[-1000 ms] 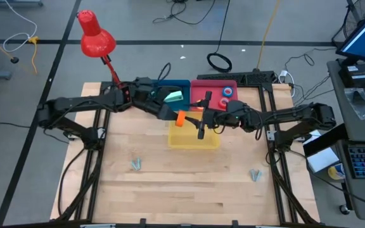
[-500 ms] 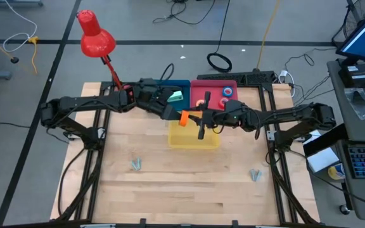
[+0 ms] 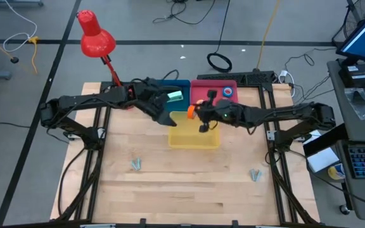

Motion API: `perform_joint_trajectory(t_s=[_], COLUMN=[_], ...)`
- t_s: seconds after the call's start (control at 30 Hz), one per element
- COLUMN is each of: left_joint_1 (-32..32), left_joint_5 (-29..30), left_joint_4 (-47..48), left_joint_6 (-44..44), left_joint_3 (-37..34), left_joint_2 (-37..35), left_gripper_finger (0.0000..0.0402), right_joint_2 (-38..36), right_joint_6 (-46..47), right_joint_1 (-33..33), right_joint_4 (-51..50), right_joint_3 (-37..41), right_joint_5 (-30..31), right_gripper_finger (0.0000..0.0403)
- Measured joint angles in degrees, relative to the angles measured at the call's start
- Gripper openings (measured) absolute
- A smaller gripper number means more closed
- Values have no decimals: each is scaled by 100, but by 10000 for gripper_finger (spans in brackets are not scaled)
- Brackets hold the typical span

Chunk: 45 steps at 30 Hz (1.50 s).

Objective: Pick and place Stapler, Stapler remover, tape
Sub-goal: Put the orange tape into the pink bin

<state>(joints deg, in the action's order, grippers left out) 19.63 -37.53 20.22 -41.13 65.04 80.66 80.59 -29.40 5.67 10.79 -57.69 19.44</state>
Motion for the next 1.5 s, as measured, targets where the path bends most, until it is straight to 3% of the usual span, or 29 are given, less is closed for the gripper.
perform_joint_trajectory(t_s=[0.17, 0.33, 0.5, 0.6, 0.93, 1.37, 1.5], left_joint_1=[-7, -153, -317, -416, -774, -1044, -1040], left_joint_5=[1128, 1957, 2503, 2698, 3122, 3785, 3805], left_joint_4=[911, 945, 956, 959, 1001, 1011, 1011], left_joint_6=[359, 595, 772, 833, 800, 984, 1015], left_joint_3=[-2, 0, -2, -1, -1, -2, -2], left_joint_2=[7, 7, 7, 7, 7, 7, 7], left_gripper_finger=[210, 211, 211, 211, 211, 212, 212], right_joint_2=[-29, 140, 795, 1313, 2563, 2964, 2979], right_joint_6=[40, 289, 593, 578, 143, 19, 17], right_joint_1=[722, 1725, 2645, 2967, 3232, 3453, 3502], right_joint_4=[-743, -1166, -2168, -2589, -3532, -4033, -4121], right_joint_3=[-11, -168, -706, -1105, -2232, -2319, -2317], right_joint_5=[307, 308, -397, -446, -488, -476, -603], right_gripper_finger=[30, 30, 30, 30, 30, 30, 57])
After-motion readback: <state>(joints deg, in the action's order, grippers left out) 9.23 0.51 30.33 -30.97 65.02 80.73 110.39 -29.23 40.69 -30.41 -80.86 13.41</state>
